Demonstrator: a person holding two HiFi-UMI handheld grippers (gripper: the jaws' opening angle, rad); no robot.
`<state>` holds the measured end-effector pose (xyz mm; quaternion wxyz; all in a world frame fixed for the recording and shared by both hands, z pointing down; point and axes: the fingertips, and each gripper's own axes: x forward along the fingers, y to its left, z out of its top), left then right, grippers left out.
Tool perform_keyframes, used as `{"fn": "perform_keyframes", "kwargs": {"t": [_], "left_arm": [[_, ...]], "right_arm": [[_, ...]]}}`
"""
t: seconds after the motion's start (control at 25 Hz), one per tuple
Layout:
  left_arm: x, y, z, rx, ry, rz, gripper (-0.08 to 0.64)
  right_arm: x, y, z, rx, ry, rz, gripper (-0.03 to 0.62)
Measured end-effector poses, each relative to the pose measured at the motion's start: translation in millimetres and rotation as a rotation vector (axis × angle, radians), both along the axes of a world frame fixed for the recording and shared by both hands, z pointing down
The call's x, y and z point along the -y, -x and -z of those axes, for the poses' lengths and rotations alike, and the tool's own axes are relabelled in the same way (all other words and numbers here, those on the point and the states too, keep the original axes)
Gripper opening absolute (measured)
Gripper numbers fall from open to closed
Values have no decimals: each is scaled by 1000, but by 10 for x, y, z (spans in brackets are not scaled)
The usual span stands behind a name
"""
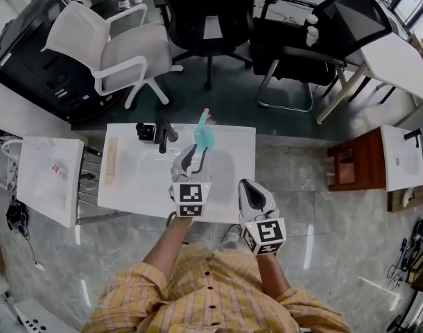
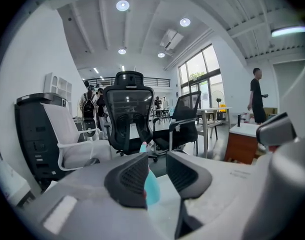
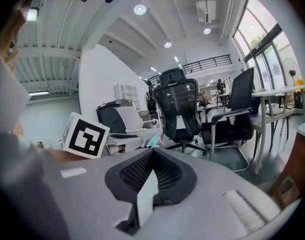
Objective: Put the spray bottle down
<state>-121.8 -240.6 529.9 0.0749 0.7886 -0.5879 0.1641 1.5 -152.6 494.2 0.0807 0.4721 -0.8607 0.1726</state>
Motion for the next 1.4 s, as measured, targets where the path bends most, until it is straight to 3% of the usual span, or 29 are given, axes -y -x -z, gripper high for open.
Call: {"fn": "perform_keyframes", "kwargs": {"t": [0.36,1.4], "left_arm": [[-419,-21,186,-14,-16,55,0],[-1512,-424,743,-69,-126,76,0]], "right_arm": [[-133,-67,161,11,-44,21,0],[-707,-330,407,8,-126,81,0]]}}
